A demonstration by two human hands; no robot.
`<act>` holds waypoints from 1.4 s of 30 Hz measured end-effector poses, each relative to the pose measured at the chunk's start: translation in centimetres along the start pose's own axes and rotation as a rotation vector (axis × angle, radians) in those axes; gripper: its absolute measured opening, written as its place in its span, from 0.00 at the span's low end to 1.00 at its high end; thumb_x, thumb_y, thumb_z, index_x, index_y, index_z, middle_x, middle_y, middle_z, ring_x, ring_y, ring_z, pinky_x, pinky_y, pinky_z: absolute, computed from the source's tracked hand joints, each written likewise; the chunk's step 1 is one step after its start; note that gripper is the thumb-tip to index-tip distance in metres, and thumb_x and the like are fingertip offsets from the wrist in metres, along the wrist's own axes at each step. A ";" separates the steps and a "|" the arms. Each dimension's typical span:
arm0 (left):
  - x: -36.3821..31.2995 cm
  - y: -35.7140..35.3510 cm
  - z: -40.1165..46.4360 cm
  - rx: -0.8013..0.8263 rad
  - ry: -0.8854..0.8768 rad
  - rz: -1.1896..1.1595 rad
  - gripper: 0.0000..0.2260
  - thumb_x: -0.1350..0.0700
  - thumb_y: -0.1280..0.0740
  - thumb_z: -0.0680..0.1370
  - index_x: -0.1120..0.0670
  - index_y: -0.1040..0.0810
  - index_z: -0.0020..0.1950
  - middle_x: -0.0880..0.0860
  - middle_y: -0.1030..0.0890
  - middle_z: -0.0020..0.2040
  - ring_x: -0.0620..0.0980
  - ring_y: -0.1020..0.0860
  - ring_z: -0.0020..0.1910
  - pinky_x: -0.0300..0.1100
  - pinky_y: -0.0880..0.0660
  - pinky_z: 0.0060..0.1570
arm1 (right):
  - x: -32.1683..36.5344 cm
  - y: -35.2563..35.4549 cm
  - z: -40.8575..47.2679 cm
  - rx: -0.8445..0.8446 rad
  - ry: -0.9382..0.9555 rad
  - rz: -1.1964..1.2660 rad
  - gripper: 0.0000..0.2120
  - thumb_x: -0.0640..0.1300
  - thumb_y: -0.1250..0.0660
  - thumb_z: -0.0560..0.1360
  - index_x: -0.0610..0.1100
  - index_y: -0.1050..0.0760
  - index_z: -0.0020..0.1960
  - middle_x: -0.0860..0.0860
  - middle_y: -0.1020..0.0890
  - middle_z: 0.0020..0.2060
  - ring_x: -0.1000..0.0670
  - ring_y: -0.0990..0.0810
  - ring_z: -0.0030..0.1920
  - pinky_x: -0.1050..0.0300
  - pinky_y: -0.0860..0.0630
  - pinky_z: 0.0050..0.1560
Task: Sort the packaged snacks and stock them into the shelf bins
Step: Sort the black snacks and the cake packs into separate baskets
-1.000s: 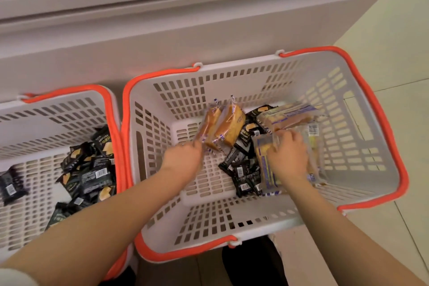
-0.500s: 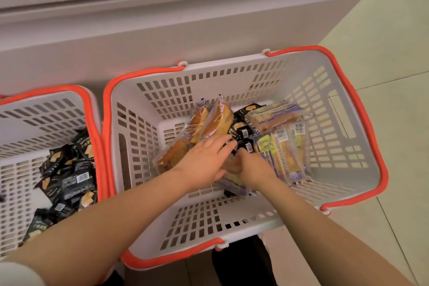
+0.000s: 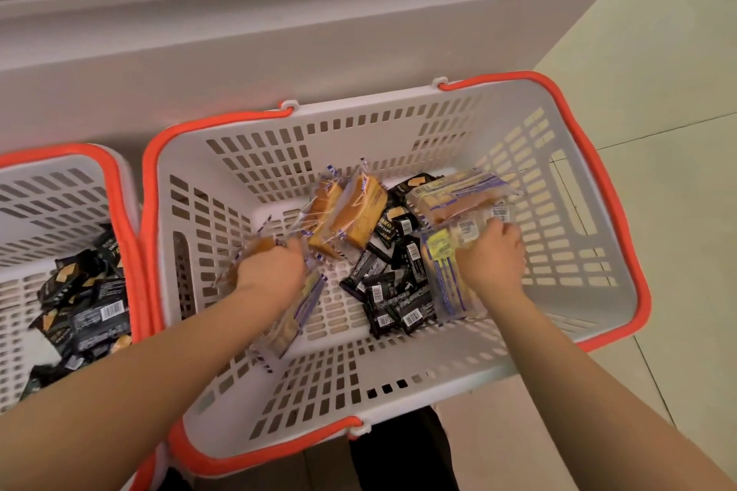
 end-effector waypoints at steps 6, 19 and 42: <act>-3.7 1.5 -0.6 -0.257 -0.303 0.135 0.29 0.61 0.37 0.75 0.56 0.44 0.73 0.56 0.40 0.71 0.55 0.40 0.70 0.48 0.38 0.68 | -1.1 -2.9 -0.3 0.305 -0.118 0.192 0.19 0.43 0.30 0.72 0.35 0.30 0.58 0.47 0.22 0.42 0.46 0.22 0.43 0.56 0.23 0.40; -0.3 1.3 -1.2 0.134 -0.150 -0.744 0.17 0.50 0.26 0.70 0.53 0.24 0.54 0.45 0.19 0.41 0.43 0.20 0.41 0.36 0.24 0.39 | 6.0 -5.3 -6.1 0.898 0.479 0.170 0.30 0.49 0.31 0.74 0.46 0.37 0.72 0.49 0.27 0.66 0.49 0.27 0.64 0.58 0.31 0.60; -13.6 -4.3 3.2 0.095 -0.400 -0.031 0.35 0.37 0.36 0.73 0.58 0.39 0.71 0.56 0.33 0.64 0.55 0.33 0.64 0.49 0.30 0.58 | 1.7 -5.1 1.9 0.400 0.566 -0.491 0.23 0.56 0.34 0.74 0.41 0.34 0.60 0.45 0.24 0.56 0.43 0.24 0.56 0.51 0.29 0.44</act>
Point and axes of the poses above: each hand's wrist, its own z-axis towards the middle knuckle, its own y-axis out of the back of the hand, x = y × z, the point moved 7 cm from there along z, towards the middle knuckle
